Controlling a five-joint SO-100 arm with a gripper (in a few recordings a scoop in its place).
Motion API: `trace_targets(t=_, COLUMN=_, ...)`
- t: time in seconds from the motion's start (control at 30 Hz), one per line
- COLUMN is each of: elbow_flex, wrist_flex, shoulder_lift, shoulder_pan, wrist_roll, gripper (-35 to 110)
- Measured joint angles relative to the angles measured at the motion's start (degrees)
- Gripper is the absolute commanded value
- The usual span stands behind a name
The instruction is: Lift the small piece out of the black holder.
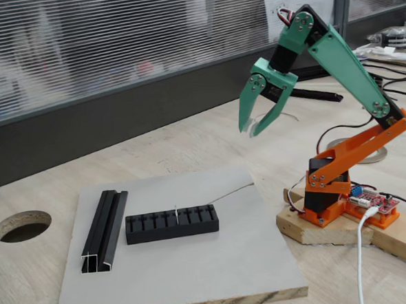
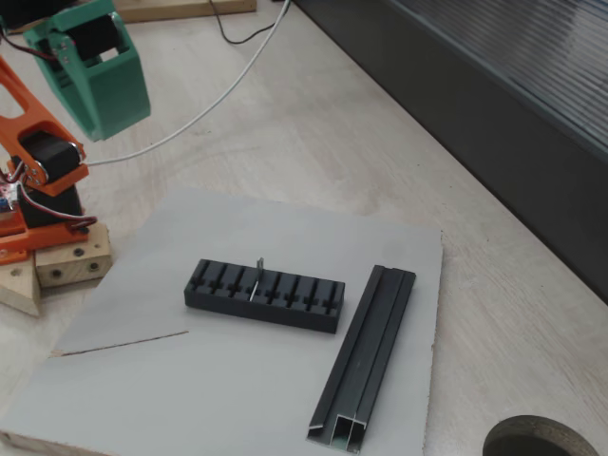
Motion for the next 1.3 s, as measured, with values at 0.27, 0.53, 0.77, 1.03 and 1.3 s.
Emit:
trace_targets(t=0.27, elbow_flex=0.0, wrist_flex=0.0, shoulder_lift=-0.4, shoulder_pan=-10.5, wrist_roll=-0.4, gripper=15)
trace_targets(t=0.53, elbow_flex=0.0, wrist_flex=-14.2, shoulder_lift=-7.7, shoulder_pan=-11.2, wrist_roll=-0.4, gripper=15)
trace_targets(t=0.77, elbow_flex=0.0, wrist_flex=-23.5, shoulder_lift=-17.7, shoulder_pan=-11.0, wrist_roll=-0.4, gripper=15)
trace_targets(t=1.03, elbow_flex=0.0, wrist_flex=-24.3, shoulder_lift=-30.9, shoulder_pan=-11.0, wrist_roll=-0.4, gripper=15)
trace_targets(t=1.3, elbow_flex=0.0, wrist_flex=-24.5, shoulder_lift=-38.0, shoulder_pan=-11.0, wrist_roll=-6.9, gripper=15)
